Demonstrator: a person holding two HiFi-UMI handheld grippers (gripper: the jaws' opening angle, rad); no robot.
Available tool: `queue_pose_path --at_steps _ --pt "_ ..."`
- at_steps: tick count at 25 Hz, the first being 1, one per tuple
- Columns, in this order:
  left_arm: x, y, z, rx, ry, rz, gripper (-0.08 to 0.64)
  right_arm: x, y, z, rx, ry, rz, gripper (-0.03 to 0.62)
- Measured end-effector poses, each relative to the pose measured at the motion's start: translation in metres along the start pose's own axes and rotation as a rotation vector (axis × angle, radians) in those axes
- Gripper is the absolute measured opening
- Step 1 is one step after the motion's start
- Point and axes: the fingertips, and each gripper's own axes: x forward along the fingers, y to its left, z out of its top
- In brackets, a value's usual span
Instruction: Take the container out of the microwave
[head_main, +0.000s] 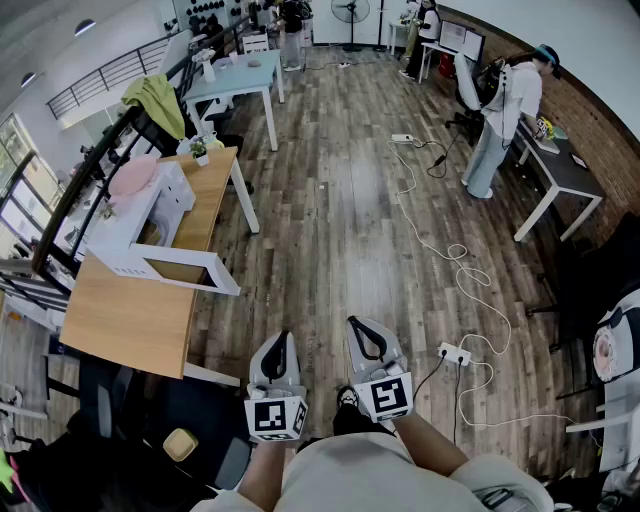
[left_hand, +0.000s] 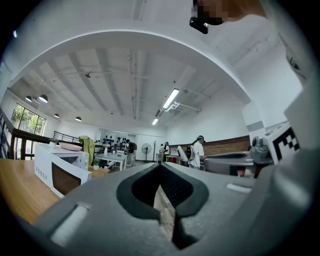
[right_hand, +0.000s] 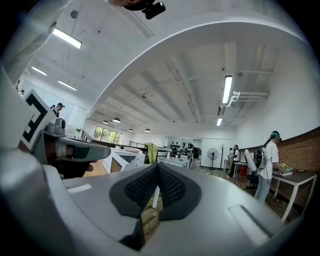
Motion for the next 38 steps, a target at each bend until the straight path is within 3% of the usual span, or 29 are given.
queue_pose_path --at_steps 17,23,30,38 --pt "-0.001 -0.023 -0.007 -0.019 -0.013 -0.066 0.005 -0.011 -0.002 -0.011 0.040 0.012 0.007 0.011" --pt "0.008 -0.014 -0.022 -0.030 0.048 -0.025 0.005 0.001 -0.002 -0.022 0.024 0.030 0.040 0.011" --pt "0.048 -0.016 -0.022 -0.041 0.052 -0.018 0.035 0.020 -0.039 -0.031 0.047 0.052 0.023 0.011" --pt "0.112 -0.010 -0.029 -0.032 0.061 0.026 0.038 0.067 -0.081 -0.038 0.016 0.033 0.067 0.011"
